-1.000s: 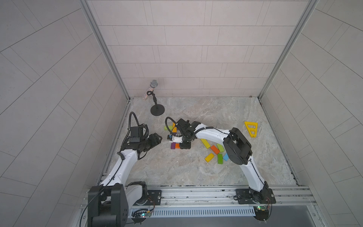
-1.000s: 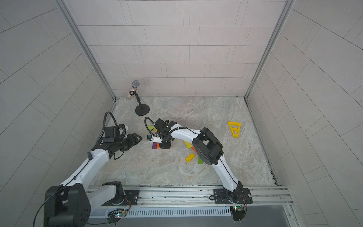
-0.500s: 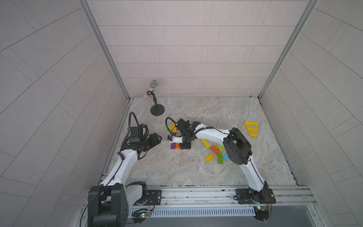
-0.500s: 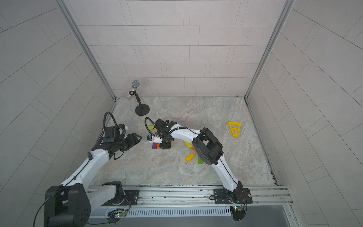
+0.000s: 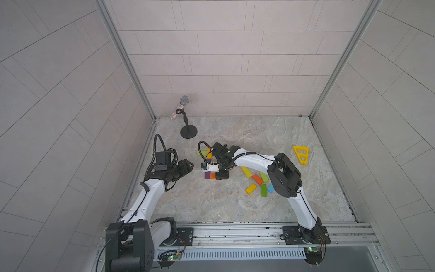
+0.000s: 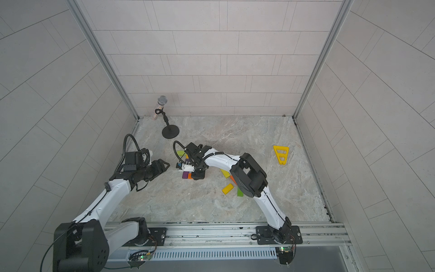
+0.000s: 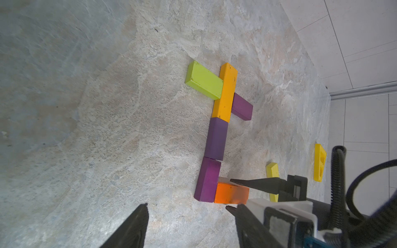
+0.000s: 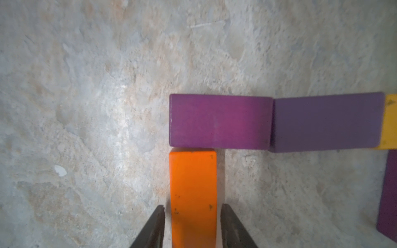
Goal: Assemble the letter t with building blocks
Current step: Assemble the building block at the center of the board, then adjust the building block at the center of the board.
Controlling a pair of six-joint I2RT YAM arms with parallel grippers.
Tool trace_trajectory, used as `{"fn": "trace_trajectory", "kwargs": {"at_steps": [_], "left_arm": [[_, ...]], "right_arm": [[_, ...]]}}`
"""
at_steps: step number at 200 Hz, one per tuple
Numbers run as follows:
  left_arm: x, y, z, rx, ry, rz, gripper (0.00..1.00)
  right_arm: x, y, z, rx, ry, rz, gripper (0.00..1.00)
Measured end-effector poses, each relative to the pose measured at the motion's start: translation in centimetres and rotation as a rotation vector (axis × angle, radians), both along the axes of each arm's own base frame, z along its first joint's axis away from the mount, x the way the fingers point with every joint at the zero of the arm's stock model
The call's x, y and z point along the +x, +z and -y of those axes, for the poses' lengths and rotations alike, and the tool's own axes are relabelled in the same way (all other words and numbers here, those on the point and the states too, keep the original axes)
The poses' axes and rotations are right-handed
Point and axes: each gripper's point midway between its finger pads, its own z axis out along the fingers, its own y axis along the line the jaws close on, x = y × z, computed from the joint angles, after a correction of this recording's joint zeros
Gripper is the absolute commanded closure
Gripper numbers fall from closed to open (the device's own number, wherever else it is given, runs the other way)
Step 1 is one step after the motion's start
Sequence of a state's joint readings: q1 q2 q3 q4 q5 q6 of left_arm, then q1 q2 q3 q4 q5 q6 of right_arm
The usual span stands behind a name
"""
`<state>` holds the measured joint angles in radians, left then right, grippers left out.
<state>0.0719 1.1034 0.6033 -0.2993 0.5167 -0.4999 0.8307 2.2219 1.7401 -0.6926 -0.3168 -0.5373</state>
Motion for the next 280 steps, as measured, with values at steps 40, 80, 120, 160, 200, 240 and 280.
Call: {"fn": "trace_trajectory", "kwargs": {"at_steps": [40, 80, 120, 160, 200, 240, 280], "left_arm": [[0.0, -0.1, 0.0, -0.003, -0.001, 0.000, 0.32], [-0.1, -0.6, 0.1, -0.009, -0.002, -0.017, 0.42], [0.0, -1.7, 0.4, -0.021, -0.013, -0.053, 0.67], [0.3, -2.4, 2.4, 0.072, -0.123, -0.110, 0.77], [1.2, -3.4, 3.6, 0.219, -0.232, -0.157, 0.88], [-0.5, -5.5, 3.8, 0.333, -0.306, -0.234, 0.92], [-1.1, -6.8, 4.9, 0.370, -0.361, -0.262, 0.91]], "right_arm": [[-0.1, -0.2, 0.1, -0.004, 0.004, -0.003, 0.46], [-0.1, 0.0, 0.3, -0.014, -0.010, -0.003, 0.43], [0.5, 5.3, 0.5, 0.045, -0.067, 0.068, 0.40], [1.2, 16.5, 2.2, 0.250, -0.324, 0.152, 0.40], [-0.9, 13.5, 5.4, 0.270, -0.596, -0.027, 0.39], [-3.3, 6.8, 7.6, 0.129, -0.761, -0.179, 0.39], [-2.7, 7.1, 7.7, 0.154, -0.855, -0.201, 0.39]]}}
